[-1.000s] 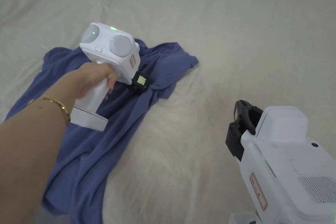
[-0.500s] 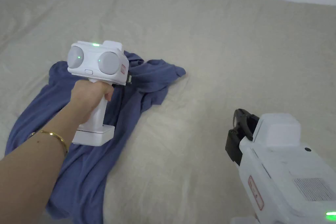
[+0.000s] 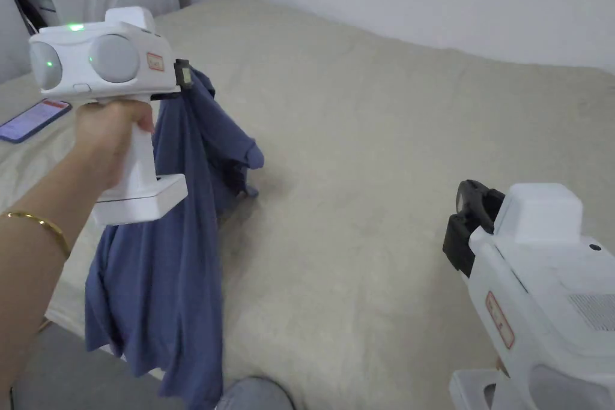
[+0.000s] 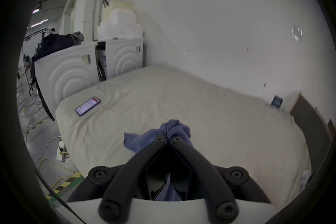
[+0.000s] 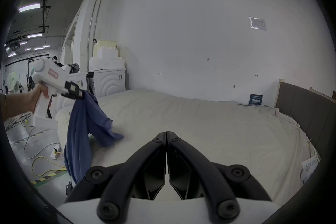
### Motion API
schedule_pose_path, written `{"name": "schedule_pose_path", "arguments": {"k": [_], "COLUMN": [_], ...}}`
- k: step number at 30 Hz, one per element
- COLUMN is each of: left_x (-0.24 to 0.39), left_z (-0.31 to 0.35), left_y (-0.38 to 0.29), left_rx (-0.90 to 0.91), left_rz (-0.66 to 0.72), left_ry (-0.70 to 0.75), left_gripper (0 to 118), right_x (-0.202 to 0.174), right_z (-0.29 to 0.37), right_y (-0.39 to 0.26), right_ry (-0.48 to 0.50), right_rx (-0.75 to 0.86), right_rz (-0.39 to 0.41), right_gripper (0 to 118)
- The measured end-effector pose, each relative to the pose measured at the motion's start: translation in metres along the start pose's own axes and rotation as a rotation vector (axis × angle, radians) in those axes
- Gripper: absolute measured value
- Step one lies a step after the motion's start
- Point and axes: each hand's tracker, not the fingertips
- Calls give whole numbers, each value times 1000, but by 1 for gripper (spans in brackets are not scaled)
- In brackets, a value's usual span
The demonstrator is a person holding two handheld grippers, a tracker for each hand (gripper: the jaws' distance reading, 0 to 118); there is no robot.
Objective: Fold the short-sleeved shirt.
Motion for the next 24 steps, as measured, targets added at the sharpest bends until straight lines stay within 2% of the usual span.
{"name": "schedule_pose_path", "arguments": {"k": [5, 8, 12, 17, 24], "left_x": [7, 22, 64, 134, 253], "left_z": [58, 93, 118, 116, 75], "left_y": [67, 103, 128, 119, 61], "left_rx": [157, 258, 323, 312, 208], "left_rz": [-55, -40, -157, -228, -335], "left_ry": [-6, -54, -70, -187, -392], "left_gripper": [0, 0, 0, 0, 0], "right_x": [8, 13, 27, 57, 114], "right_z": [17, 25, 39, 62, 107], "right_y": [3, 8, 15, 22, 15], "right_ry": [-15, -35, -68, -155, -357], "right_rx": [33, 51, 86, 122, 121], "right_rz": [-18, -27, -52, -50, -78], "right_gripper": [0, 0, 0, 0, 0]}}
